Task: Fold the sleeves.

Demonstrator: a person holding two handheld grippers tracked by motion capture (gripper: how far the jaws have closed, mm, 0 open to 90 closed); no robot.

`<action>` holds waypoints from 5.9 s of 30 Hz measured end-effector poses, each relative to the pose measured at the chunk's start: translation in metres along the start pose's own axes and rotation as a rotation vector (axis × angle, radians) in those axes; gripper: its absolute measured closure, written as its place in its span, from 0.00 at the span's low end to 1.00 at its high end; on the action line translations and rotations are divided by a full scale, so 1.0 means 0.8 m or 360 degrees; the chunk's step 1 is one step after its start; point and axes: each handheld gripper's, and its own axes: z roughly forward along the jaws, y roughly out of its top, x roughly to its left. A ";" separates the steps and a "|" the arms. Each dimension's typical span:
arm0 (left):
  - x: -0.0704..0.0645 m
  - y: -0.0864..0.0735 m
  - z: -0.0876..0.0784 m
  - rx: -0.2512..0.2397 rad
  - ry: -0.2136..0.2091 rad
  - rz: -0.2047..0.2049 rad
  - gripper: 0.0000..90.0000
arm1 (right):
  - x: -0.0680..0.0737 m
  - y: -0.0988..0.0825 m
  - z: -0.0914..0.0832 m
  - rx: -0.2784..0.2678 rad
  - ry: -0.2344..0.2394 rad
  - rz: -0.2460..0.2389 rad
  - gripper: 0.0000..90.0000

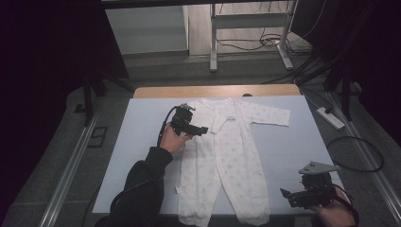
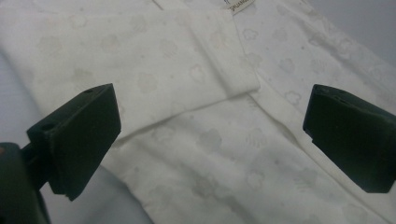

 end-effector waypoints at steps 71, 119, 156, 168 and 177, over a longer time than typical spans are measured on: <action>-0.047 -0.130 -0.117 -0.0169 0.0042 0.0053 0.00 | -0.001 -0.001 -0.002 -0.0025 -0.0013 0.0018 0.00; -0.078 -0.224 -0.201 -0.0271 0.0100 -0.0089 0.00 | -0.001 0.000 -0.001 -0.0019 -0.0005 0.0025 0.00; -0.091 -0.265 -0.229 -0.0252 0.0238 -0.0162 0.00 | -0.006 0.003 -0.005 -0.0082 0.0026 0.0075 0.00; -0.094 -0.266 -0.231 -0.0245 0.0241 -0.0146 0.00 | -0.015 0.018 -0.001 -0.0129 0.0066 0.0071 0.00; -0.095 -0.266 -0.231 -0.0245 0.0245 -0.0150 0.00 | -0.025 0.037 -0.001 -0.0206 0.0096 0.0059 0.00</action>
